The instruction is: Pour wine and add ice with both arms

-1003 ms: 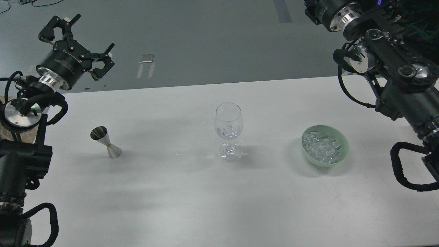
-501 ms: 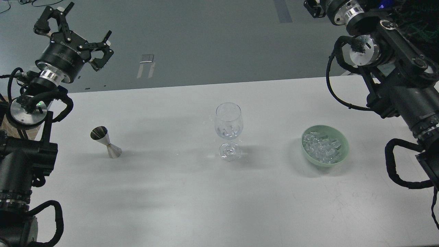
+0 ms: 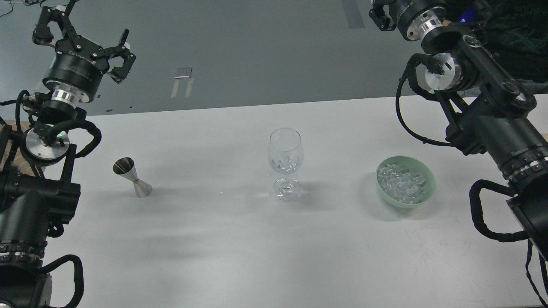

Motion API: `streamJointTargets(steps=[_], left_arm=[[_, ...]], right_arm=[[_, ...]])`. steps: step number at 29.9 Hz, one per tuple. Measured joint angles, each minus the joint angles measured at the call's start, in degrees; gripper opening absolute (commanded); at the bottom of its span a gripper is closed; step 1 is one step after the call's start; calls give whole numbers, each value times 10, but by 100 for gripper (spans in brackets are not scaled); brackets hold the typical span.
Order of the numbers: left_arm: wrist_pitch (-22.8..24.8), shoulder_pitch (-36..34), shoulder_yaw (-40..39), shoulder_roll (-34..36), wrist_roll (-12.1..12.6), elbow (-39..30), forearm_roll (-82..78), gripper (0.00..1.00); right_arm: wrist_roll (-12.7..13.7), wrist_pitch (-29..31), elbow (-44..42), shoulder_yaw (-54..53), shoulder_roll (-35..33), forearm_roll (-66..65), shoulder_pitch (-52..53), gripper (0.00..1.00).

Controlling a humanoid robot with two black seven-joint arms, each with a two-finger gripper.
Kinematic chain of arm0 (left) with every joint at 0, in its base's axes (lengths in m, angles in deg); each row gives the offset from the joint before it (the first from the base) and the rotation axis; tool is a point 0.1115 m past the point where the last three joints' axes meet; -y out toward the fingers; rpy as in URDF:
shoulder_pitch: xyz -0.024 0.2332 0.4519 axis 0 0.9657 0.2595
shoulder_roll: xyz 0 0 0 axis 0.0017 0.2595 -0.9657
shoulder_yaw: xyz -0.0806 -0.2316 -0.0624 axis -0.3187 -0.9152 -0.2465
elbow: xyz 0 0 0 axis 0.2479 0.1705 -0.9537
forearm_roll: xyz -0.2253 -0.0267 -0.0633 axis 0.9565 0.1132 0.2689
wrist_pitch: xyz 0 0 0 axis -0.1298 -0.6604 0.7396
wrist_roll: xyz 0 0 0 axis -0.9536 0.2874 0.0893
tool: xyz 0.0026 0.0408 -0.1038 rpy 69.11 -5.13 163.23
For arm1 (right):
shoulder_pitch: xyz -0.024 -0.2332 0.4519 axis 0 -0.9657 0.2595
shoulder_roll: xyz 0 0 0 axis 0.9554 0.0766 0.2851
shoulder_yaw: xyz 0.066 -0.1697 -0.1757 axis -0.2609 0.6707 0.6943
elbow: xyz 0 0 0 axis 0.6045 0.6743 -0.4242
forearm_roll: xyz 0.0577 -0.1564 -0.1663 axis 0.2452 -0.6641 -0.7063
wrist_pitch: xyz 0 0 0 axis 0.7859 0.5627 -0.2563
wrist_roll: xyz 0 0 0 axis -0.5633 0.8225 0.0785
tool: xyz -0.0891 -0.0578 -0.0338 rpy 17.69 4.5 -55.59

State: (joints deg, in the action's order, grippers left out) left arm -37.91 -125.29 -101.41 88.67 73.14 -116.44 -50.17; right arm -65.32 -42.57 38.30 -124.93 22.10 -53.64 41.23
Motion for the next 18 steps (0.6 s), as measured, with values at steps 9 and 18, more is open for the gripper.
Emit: streamJointTargets(steps=[9,18], left_arm=[[-6,-6,15,8,-33,5,-3,98],[-7,-1,17,0,-40,6,-4,98]], right_arm=[[0,5,-1,-1,5,0,-9,100],[4,-1,-13,-22,13,0,-6,100]])
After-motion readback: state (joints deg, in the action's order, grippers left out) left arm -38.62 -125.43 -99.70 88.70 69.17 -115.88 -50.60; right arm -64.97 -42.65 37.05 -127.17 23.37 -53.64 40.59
